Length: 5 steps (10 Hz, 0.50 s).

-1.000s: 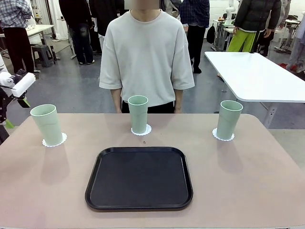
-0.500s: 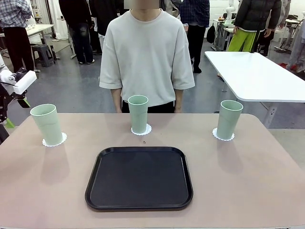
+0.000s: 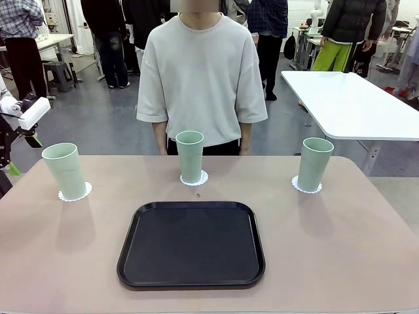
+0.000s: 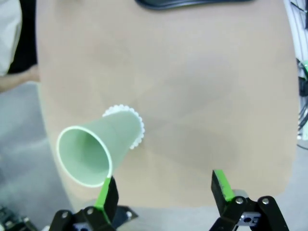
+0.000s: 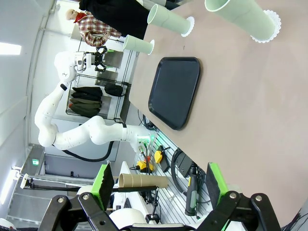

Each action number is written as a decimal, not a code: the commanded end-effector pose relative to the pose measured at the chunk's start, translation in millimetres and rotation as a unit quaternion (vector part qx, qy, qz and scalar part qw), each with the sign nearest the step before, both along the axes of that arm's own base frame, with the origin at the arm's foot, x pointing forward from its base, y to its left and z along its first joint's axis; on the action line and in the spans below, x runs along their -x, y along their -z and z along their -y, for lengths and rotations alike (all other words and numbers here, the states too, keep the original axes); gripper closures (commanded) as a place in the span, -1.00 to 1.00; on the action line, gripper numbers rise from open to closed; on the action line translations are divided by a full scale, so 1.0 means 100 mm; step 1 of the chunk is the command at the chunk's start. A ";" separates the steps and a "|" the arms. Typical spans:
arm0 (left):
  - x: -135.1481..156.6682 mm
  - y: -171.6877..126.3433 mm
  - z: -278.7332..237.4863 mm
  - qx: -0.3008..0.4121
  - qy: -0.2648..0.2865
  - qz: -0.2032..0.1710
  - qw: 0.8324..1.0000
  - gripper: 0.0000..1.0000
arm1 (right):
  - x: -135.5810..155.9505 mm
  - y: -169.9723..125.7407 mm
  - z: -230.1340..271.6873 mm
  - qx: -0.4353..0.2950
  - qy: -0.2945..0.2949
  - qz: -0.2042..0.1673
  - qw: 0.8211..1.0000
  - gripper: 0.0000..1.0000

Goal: Place coasters on the table and set cups on them.
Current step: Take one Reusable plastic cup from the Flat Tray and place it on a coaster set by the human.

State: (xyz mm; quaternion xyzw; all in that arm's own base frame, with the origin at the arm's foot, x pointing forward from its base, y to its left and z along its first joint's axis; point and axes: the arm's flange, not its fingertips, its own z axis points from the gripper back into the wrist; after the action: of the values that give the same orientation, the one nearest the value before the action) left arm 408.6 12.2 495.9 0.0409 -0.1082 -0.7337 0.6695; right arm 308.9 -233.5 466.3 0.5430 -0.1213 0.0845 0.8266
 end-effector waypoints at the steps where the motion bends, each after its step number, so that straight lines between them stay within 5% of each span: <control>1: 0.00 0.00 0.01 0.002 -0.001 0.000 1.000 -1.00 | 0.01 0.00 0.00 -0.005 -0.001 0.001 1.000 -1.00; 2: 0.20 0.02 0.03 0.120 -0.026 -0.076 0.990 -1.00 | 0.01 0.00 0.00 -0.005 -0.001 0.001 1.000 -1.00; 3: 0.39 0.05 0.02 0.247 -0.092 -0.115 0.958 -1.00 | 0.01 0.00 0.00 -0.005 -0.001 0.001 1.000 -1.00; 4: 0.43 0.02 0.00 0.317 -0.177 -0.141 0.921 -1.00 | 0.01 0.00 0.00 -0.005 -0.001 0.001 1.000 -1.00; 5: 0.54 0.03 -0.06 0.358 -0.255 -0.215 0.872 -1.00 | 0.01 0.00 0.00 -0.005 -0.001 0.001 1.000 -1.00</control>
State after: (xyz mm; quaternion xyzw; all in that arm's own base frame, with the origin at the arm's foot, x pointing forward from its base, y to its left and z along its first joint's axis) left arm 363.7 11.5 487.6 -0.2195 -0.1589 -0.6194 0.7368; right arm 308.9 -233.5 466.2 0.5432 -0.1212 0.0844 0.8265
